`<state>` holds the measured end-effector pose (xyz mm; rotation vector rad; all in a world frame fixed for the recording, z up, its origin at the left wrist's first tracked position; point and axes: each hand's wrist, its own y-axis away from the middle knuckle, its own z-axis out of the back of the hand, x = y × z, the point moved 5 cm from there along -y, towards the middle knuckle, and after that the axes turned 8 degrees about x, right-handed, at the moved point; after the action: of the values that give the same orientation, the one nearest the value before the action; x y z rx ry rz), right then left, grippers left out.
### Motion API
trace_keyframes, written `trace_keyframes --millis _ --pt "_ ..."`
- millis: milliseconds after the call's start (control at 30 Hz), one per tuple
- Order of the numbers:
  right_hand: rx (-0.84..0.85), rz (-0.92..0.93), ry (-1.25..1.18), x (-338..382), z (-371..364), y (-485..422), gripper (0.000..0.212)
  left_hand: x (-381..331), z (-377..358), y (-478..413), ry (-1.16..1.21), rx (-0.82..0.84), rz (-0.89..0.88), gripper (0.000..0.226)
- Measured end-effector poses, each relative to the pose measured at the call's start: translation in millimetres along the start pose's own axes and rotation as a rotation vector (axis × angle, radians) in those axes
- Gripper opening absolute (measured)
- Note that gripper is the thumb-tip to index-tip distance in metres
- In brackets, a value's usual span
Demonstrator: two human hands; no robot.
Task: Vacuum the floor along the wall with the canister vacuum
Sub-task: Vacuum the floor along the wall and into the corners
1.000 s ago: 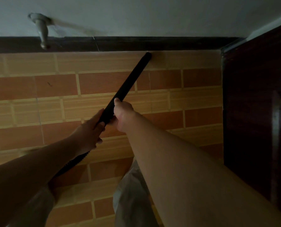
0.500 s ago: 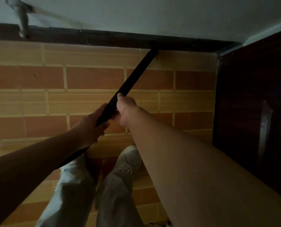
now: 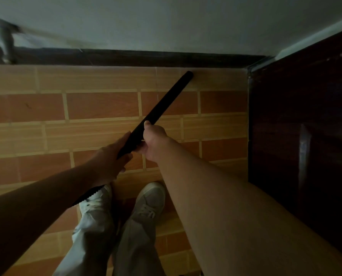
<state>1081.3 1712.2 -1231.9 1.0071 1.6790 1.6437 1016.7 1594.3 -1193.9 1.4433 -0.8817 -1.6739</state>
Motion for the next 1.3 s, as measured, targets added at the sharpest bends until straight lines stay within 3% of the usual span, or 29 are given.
trace_keyframes --millis 1300 --pt "-0.055 0.109 -0.100 50 166 -15 0.044 -123 -97 -82 -0.115 0.063 -0.112 0.071"
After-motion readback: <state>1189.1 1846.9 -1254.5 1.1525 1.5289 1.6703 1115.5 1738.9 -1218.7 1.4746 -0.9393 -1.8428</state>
